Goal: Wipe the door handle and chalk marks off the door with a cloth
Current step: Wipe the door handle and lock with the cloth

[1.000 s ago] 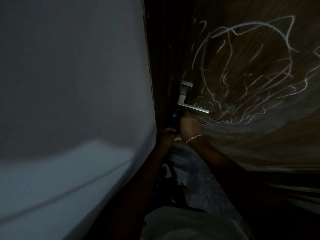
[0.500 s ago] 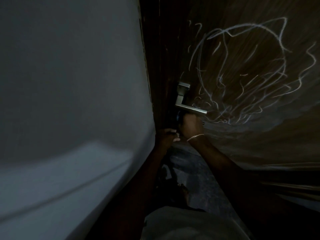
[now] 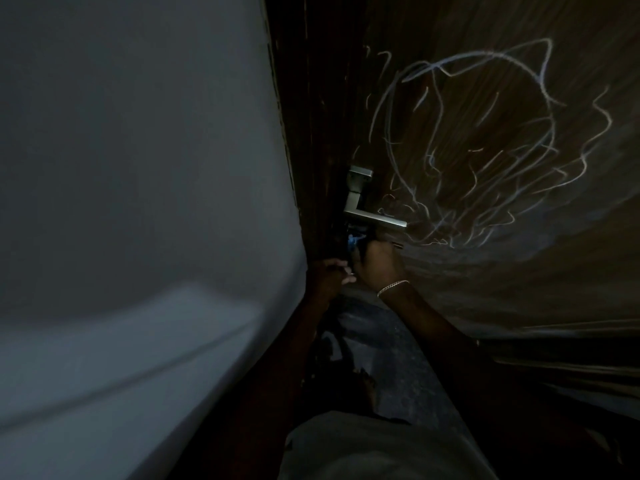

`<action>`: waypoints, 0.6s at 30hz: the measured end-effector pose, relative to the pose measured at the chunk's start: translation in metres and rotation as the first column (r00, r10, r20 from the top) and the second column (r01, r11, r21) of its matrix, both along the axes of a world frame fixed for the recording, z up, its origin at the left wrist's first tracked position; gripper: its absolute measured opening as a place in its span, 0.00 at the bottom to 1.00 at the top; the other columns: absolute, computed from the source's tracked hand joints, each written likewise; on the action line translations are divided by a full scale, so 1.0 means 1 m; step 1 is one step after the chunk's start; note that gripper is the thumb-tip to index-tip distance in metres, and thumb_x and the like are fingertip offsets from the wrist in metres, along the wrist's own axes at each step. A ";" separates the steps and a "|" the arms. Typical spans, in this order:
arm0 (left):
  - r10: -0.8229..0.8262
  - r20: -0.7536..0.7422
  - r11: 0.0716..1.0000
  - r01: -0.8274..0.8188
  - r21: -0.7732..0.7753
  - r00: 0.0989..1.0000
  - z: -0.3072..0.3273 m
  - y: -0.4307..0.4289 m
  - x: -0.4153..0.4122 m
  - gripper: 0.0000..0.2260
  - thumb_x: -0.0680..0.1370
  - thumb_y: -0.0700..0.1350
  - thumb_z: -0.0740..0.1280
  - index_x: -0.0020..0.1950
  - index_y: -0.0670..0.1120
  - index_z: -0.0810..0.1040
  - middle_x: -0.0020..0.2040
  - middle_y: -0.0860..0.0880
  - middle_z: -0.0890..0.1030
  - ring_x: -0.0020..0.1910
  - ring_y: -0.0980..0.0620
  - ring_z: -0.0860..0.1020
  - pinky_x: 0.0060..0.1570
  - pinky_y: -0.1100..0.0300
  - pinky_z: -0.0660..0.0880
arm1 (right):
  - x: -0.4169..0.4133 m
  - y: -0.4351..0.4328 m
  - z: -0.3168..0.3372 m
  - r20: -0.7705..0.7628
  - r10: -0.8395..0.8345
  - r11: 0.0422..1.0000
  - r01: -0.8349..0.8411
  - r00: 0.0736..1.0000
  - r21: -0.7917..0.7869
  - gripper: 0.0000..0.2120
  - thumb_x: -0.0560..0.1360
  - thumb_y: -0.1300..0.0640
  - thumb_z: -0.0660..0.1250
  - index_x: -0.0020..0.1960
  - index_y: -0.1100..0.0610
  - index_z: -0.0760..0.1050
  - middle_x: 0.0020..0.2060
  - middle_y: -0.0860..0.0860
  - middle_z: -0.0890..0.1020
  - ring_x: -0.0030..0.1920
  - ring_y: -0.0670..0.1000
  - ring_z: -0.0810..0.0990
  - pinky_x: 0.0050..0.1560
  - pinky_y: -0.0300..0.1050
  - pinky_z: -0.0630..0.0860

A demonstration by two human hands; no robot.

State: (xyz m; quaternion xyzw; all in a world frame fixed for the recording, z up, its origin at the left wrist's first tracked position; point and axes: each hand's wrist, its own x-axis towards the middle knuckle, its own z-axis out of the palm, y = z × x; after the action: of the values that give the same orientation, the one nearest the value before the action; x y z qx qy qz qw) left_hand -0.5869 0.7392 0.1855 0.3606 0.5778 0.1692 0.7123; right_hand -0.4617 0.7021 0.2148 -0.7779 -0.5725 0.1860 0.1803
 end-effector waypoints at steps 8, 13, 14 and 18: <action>0.056 0.074 0.995 -0.049 -0.084 0.996 0.002 -0.001 0.000 0.09 0.79 0.26 0.64 0.58 0.32 0.77 0.44 0.41 0.77 0.35 0.49 0.78 0.39 0.59 0.81 | 0.009 -0.013 0.001 -0.040 -0.057 0.992 0.061 0.998 0.107 0.19 0.71 0.72 0.69 0.62 0.66 0.77 0.54 0.65 0.83 0.52 0.62 0.83 0.53 0.41 0.73; 0.037 0.026 0.998 -0.036 -0.049 0.999 -0.007 -0.001 -0.002 0.05 0.80 0.30 0.64 0.51 0.33 0.80 0.46 0.41 0.80 0.43 0.45 0.80 0.53 0.50 0.79 | -0.006 -0.020 -0.007 -0.034 0.146 0.985 -0.148 0.989 -0.091 0.16 0.78 0.66 0.66 0.64 0.68 0.76 0.64 0.64 0.76 0.63 0.61 0.77 0.65 0.48 0.72; 0.030 0.000 0.999 -0.030 -0.023 1.000 -0.009 -0.003 -0.003 0.06 0.80 0.31 0.65 0.52 0.35 0.81 0.48 0.41 0.82 0.46 0.44 0.82 0.54 0.50 0.80 | -0.004 -0.025 -0.008 -0.051 0.188 0.973 -0.193 0.981 -0.124 0.15 0.78 0.65 0.66 0.64 0.68 0.77 0.63 0.64 0.77 0.63 0.61 0.77 0.65 0.46 0.72; 0.049 0.038 0.998 -0.048 -0.032 0.998 -0.009 -0.003 -0.002 0.14 0.79 0.30 0.66 0.65 0.29 0.75 0.60 0.34 0.79 0.48 0.42 0.82 0.59 0.48 0.79 | 0.011 -0.020 0.004 -0.056 0.062 0.997 -0.064 0.997 -0.040 0.13 0.75 0.68 0.68 0.60 0.67 0.79 0.57 0.64 0.82 0.56 0.61 0.81 0.57 0.43 0.74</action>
State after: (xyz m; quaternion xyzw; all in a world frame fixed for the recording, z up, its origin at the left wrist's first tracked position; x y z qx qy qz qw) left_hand -0.5886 0.7365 0.1765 0.3319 0.5751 0.1844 0.7246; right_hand -0.4507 0.6825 0.2184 -0.7576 -0.5876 0.2246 0.1738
